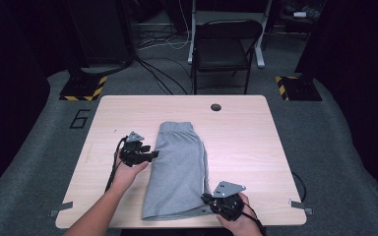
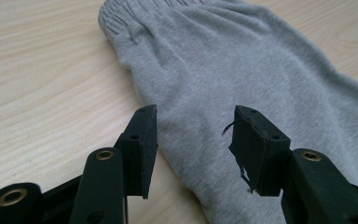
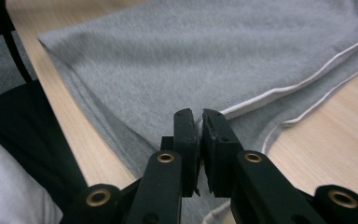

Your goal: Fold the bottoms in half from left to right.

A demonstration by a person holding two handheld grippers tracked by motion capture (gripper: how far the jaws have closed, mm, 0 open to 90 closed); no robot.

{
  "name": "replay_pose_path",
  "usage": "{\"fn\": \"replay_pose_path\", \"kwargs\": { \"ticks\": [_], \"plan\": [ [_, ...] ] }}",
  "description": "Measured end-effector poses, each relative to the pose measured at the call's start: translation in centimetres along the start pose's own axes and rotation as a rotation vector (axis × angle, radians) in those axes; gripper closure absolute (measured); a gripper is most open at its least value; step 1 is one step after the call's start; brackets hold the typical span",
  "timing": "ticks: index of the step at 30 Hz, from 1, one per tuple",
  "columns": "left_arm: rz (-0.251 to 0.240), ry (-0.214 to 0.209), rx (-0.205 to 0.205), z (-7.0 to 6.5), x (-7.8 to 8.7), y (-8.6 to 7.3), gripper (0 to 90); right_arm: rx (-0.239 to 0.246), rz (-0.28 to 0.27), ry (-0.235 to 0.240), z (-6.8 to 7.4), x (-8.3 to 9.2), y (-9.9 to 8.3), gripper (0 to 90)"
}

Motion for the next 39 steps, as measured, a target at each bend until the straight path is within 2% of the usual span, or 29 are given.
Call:
{"fn": "replay_pose_path", "kwargs": {
  "ticks": [1,3,4,5,7,8,9,10,12,13,15,16,17,19,20,21,22,23,24,27,29,30,31,34,36,38,39],
  "plan": [
    [0.002,-0.002,0.015,-0.2,-0.1,-0.1,50.3,0.010,-0.004,-0.005,0.0,0.5,0.1,84.2],
    [0.004,-0.009,-0.005,-0.2,-0.4,-0.1,50.4,0.021,0.007,-0.012,-0.1,1.2,0.0,84.1],
    [0.010,-0.012,0.003,-0.4,-0.5,-0.3,50.4,0.028,0.008,-0.018,-0.3,1.4,-0.2,84.1],
    [0.019,-0.015,-0.026,-0.4,-0.6,-0.4,50.4,0.018,0.016,-0.019,-0.3,1.6,-0.5,84.1],
    [0.034,-0.022,-0.034,-0.5,-0.8,-0.5,50.4,0.003,0.033,-0.021,-0.3,1.8,-0.9,84.1],
    [0.031,-0.019,-0.021,-0.6,-1.0,-0.6,50.4,0.010,0.066,-0.021,-0.7,1.8,-1.8,84.1],
    [0.033,-0.022,-0.018,-0.7,-1.1,-0.6,50.4,-0.009,0.073,-0.021,-0.7,1.7,-2.1,84.1],
    [0.036,-0.022,-0.028,-0.6,-1.2,-0.6,50.3,-0.018,0.080,-0.018,-0.7,1.6,-2.2,84.1],
    [0.047,-0.028,-0.028,-0.6,-1.3,-0.8,50.3,-0.009,0.109,-0.015,-0.8,1.4,-2.7,84.0],
    [0.052,-0.028,-0.032,-0.5,-1.4,-0.9,50.3,-0.023,0.128,-0.013,-0.6,1.3,-3.2,84.0],
    [0.058,-0.029,-0.028,-0.4,-1.6,-1.0,50.2,0.010,0.180,-0.012,-0.8,1.0,-4.2,83.8],
    [0.062,-0.023,-0.036,-0.2,-1.6,-1.1,50.2,0.010,0.188,-0.008,-0.9,0.9,-4.3,83.8],
    [0.065,-0.022,-0.022,-0.2,-1.6,-1.2,50.1,-0.019,0.187,-0.004,-0.8,1.0,-4.3,83.7],
    [0.068,-0.020,-0.028,0.0,-1.6,-1.2,49.9,-0.023,0.170,-0.003,-1.0,0.9,-4.2,83.6],
    [0.067,-0.018,-0.030,0.0,-1.6,-1.2,49.9,-0.029,0.179,-0.002,-0.9,1.0,-4.3,83.2],
    [0.062,-0.017,-0.023,0.0,-1.6,-1.1,49.9,-0.030,0.157,-0.012,-1.0,0.8,-4.1,82.3],
    [0.061,-0.014,-0.020,0.0,-1.5,-1.1,49.8,-0.032,0.172,-0.006,-0.9,1.1,-4.1,80.5],
    [0.056,-0.013,-0.028,0.1,-1.5,-1.0,49.6,-0.041,0.157,-0.014,-0.9,1.0,-4.0,77.5],
    [0.057,-0.012,-0.022,0.0,-1.4,-1.0,49.5,-0.043,0.150,-0.024,-1.1,1.0,-3.9,73.6],
    [0.051,-0.012,-0.035,0.1,-1.3,-0.8,49.4,-0.048,0.136,-0.045,-1.4,1.1,-3.6,68.2],
    [0.047,-0.007,-0.012,0.0,-1.2,-0.8,49.2,-0.042,0.109,-0.050,-1.6,1.1,-3.1,64.9],
    [0.049,-0.009,-0.021,0.1,-1.2,-0.8,49.1,-0.058,0.094,-0.056,-1.6,1.1,-2.9,63.5],
    [0.047,-0.009,-0.020,0.1,-1.1,-0.8,48.8,-0.049,0.073,-0.061,-1.7,1.1,-2.6,62.1],
    [0.044,-0.009,-0.030,0.1,-1.0,-0.8,47.4,-0.050,0.060,-0.074,-1.9,0.9,-2.2,58.8],
    [0.040,-0.006,-0.019,0.0,-0.9,-0.8,46.3,-0.045,0.051,-0.077,-2.1,0.7,-2.0,56.8],
    [0.037,-0.005,-0.034,0.1,-0.7,-0.8,45.6,-0.047,0.053,-0.079,-2.1,0.6,-1.9,54.3],
    [0.027,0.002,-0.010,0.0,-0.6,-0.8,45.4,-0.046,0.050,-0.080,-2.2,0.5,-1.8,53.1]
  ]
}}
Point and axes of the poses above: each handheld gripper's, and its own axes: x roughly backward along the jaws, y roughly out of its top, z roughly to its left, the point moved 9 cm from there along -x, roughly forward along the jaws, and after that the axes turned 12 degrees about -z, right-handed, at the moved point
